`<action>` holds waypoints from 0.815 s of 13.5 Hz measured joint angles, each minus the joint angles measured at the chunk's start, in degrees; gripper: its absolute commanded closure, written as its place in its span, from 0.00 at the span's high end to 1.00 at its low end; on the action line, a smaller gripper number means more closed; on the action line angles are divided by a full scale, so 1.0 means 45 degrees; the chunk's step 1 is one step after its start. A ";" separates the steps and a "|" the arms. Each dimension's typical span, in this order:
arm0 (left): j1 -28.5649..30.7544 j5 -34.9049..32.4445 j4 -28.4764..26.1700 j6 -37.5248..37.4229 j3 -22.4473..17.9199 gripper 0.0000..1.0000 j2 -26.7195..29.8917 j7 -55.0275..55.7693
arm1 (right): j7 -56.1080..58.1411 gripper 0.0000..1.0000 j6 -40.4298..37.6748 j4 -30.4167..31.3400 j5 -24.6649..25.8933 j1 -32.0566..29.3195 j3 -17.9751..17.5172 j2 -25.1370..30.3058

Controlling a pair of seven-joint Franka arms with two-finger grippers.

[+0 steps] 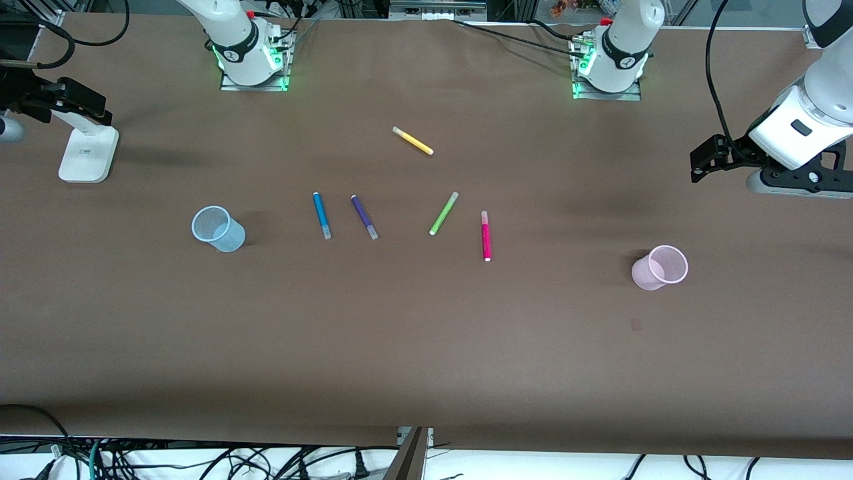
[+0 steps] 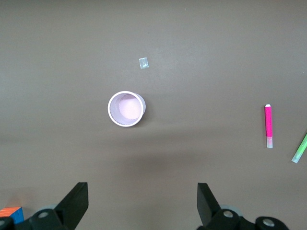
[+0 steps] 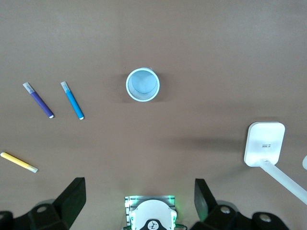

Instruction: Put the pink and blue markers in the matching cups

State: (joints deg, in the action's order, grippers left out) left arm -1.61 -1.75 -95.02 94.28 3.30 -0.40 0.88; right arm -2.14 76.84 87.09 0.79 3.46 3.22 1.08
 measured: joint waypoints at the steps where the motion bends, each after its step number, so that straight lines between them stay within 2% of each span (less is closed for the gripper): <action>1: -0.0001 0.0000 0.0000 0.0000 0.0002 1.00 0.0000 0.0000 | 0.0013 1.00 0.0031 0.0000 0.0000 -0.0001 0.0000 -0.0002; 6: -0.0005 0.0000 0.0001 0.0000 0.0030 1.00 0.0000 0.0001 | 0.0030 1.00 0.0381 -0.0061 -0.0005 0.0009 -0.0032 -0.0323; 11: -0.0007 0.0000 0.0008 0.0000 0.0038 1.00 0.0000 0.0001 | 0.0011 1.00 0.1286 -0.0051 -0.0003 0.0815 -0.0206 -0.1510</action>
State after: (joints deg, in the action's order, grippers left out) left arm -1.64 -1.75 -94.99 94.28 3.47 -0.40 0.88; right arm -2.09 82.63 86.86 0.78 7.13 2.29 -5.72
